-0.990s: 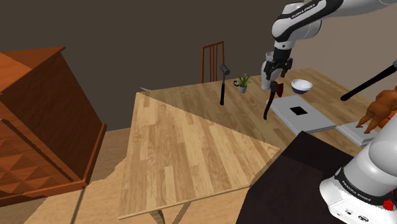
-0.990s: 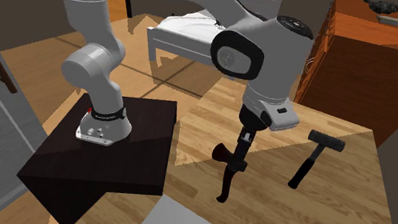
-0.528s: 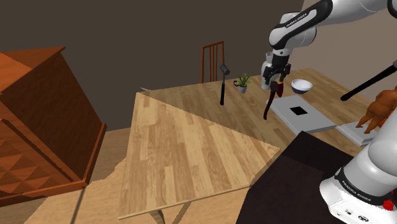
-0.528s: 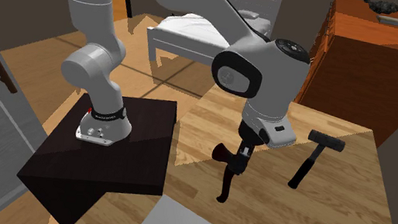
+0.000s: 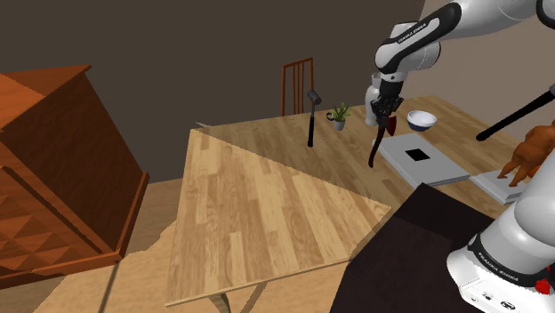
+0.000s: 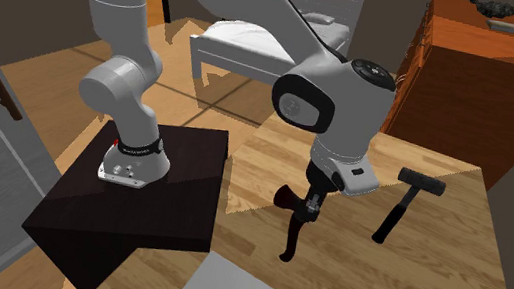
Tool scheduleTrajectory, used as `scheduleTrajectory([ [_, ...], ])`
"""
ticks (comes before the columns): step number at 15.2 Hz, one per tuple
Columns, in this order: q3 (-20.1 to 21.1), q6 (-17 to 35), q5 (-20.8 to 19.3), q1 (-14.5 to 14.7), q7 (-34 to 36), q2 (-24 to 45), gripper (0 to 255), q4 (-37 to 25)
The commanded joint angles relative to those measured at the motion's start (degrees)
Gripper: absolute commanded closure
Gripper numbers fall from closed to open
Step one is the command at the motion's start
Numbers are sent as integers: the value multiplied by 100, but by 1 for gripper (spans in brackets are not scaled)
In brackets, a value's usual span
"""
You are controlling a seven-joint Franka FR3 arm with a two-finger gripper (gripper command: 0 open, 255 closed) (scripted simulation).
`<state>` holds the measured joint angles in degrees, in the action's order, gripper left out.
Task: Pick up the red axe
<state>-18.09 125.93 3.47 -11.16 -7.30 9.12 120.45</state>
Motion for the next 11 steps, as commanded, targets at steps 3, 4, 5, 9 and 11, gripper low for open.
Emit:
scheduleTrajectory([
  [3,1,-1,1,0,-1,3,255,4],
  [4,1,0,2,0,-1,5,255,3],
  [5,1,3,-2,2,2,-5,255,14],
  [9,-12,-279,-74,15,52,-173,255,-109],
  [11,-16,-422,-106,21,74,-251,255,-178],
])
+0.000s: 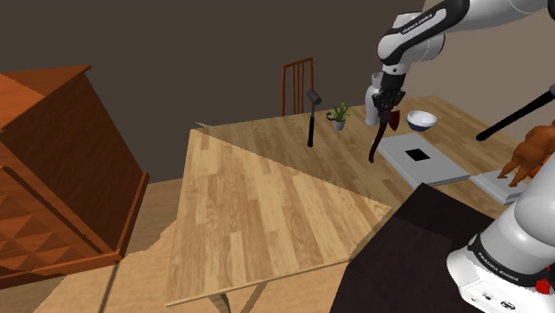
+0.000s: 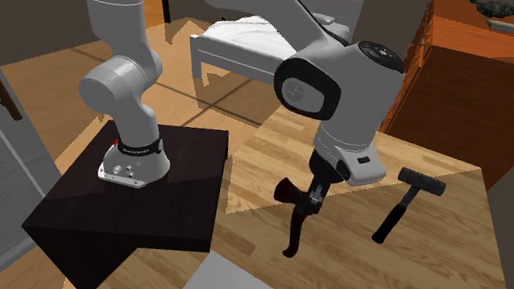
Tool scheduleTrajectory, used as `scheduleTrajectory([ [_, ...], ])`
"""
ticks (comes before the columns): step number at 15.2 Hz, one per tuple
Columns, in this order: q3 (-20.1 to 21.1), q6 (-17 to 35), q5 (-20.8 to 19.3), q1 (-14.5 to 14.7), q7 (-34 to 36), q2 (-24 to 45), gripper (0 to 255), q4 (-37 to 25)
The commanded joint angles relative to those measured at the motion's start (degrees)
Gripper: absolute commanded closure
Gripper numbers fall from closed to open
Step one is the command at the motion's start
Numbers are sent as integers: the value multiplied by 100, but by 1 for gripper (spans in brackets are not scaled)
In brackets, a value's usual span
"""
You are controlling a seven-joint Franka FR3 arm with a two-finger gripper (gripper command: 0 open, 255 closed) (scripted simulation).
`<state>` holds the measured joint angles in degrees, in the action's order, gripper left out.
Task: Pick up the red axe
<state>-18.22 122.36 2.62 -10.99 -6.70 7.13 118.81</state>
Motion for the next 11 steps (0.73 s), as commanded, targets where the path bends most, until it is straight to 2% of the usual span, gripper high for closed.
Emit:
scheduleTrajectory([
  [1,-5,-136,-36,6,24,-89,255,-51],
  [9,-11,-716,-135,22,94,-345,255,-388],
  [11,-11,-727,-137,22,95,-349,255,-395],
])
